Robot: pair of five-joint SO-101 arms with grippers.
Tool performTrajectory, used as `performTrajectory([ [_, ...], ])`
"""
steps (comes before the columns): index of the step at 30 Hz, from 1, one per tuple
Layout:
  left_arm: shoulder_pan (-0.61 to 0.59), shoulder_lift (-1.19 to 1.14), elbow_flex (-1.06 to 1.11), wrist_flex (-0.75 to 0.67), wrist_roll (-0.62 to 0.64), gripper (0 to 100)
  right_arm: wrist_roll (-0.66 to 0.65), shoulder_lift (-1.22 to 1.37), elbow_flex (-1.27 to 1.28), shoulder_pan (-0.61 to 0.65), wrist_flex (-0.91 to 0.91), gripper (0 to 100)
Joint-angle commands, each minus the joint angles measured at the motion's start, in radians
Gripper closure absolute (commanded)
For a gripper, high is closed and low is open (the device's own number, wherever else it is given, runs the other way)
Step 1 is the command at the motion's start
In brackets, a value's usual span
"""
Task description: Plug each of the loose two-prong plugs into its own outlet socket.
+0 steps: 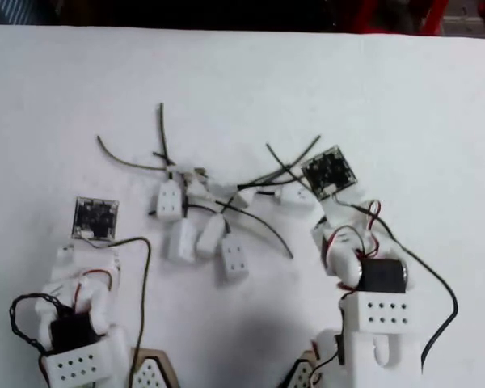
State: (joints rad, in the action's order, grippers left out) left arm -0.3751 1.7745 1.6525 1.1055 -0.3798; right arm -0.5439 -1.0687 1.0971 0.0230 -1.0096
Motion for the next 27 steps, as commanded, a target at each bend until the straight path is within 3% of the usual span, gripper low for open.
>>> performTrajectory([
  [1, -0.010, 0.019, -0.008, -0.020, 0.000, 98, 0.006, 0.015, -0.003, 0.021, 0.035, 98.1],
  [7, -0.010, 0.019, -0.008, -0.020, 0.000, 98, 0.008, 0.225, -0.051, 0.104, 0.041, 98.1],
  [18, -0.010, 0.019, -0.008, -0.020, 0.000, 98, 0.008, 0.697, -0.259, 0.110, 0.044, 98.1],
  [27, -0.010, 0.019, -0.008, -0.018, 0.000, 98, -0.066, 0.903, -0.310, 0.111, 0.036, 98.1],
])
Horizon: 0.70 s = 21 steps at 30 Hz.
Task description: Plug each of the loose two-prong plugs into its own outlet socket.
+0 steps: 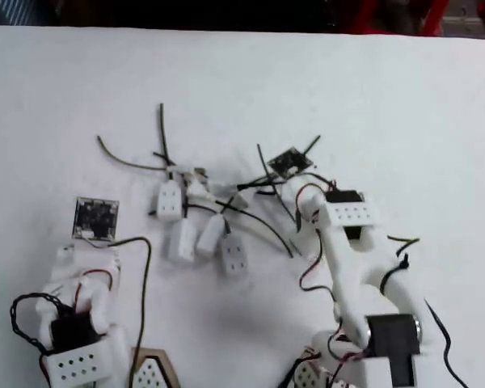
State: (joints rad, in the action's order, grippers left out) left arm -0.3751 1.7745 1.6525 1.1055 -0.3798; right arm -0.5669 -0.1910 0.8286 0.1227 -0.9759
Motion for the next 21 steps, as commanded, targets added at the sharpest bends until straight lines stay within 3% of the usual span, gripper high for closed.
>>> performTrajectory([
  [1, -0.010, 0.019, -0.008, -0.018, 0.000, 98, -0.057, 0.039, -0.041, 0.012, 0.002, 98.1],
  [7, -0.010, 0.019, -0.008, -0.018, 0.000, 98, -0.115, 0.111, -0.103, 0.010, -0.111, 89.4],
  [15, -0.010, 0.019, -0.008, -0.018, 0.000, 98, -0.133, 0.130, -0.264, 0.008, -0.306, 90.7],
  [21, -0.010, 0.019, -0.008, -0.017, 0.000, 98, -0.133, 0.131, -0.278, 0.010, -0.329, 90.7],
])
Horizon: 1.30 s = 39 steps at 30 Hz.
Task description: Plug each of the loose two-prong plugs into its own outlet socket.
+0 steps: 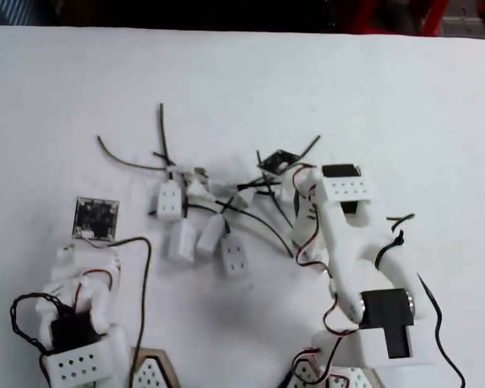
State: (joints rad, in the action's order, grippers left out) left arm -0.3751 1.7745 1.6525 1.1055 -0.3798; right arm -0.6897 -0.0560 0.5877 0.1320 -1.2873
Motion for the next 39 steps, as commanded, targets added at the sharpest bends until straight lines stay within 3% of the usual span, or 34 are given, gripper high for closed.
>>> performTrajectory([
  [1, -0.010, 0.019, -0.008, -0.017, 0.000, 98, -0.011, -0.004, -0.037, 0.001, -0.018, 90.8],
  [29, -0.010, 0.019, -0.008, -0.015, 0.000, 98, -0.046, 0.139, -0.146, -0.012, -0.102, 98.1],
  [39, -0.010, 0.019, -0.008, -0.021, 0.000, 98, -0.072, -0.225, -0.129, -0.007, -0.206, 98.1],
])
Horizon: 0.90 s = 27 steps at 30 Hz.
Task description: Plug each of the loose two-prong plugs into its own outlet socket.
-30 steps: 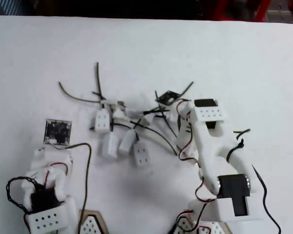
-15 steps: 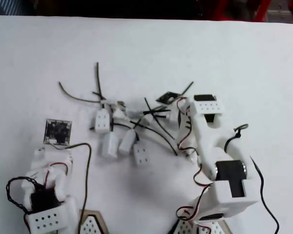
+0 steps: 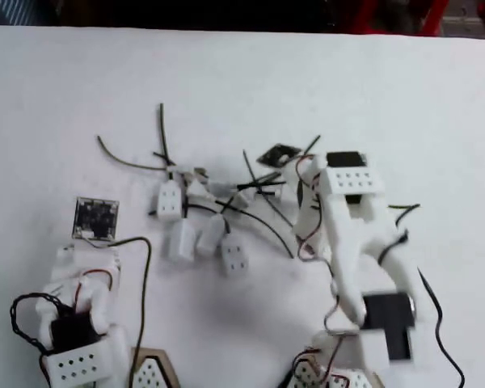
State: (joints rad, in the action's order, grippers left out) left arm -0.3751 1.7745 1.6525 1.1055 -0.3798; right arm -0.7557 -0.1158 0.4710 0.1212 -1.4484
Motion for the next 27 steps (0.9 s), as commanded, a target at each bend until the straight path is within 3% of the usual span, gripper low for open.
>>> performTrajectory([
  [1, -0.008, 0.019, -0.009, -0.021, 0.000, 98, -0.005, -0.217, -0.009, 0.004, -0.058, 98.1],
  [8, -0.004, 0.019, -0.037, -0.035, 0.008, 98, 0.094, -0.522, -0.002, 0.019, -0.067, 98.1],
  [18, 0.090, 0.019, -0.236, -0.037, 0.015, 98, 0.315, -0.777, 0.103, 0.289, 0.012, 98.1],
  [22, 0.176, 0.019, -0.284, -0.087, 0.155, 97, 0.399, -0.835, 0.161, 0.410, 0.079, 98.1],
  [27, 0.236, 0.019, -0.272, -0.203, 0.347, 81, 0.450, -0.892, 0.213, 0.526, 0.147, 98.1],
])
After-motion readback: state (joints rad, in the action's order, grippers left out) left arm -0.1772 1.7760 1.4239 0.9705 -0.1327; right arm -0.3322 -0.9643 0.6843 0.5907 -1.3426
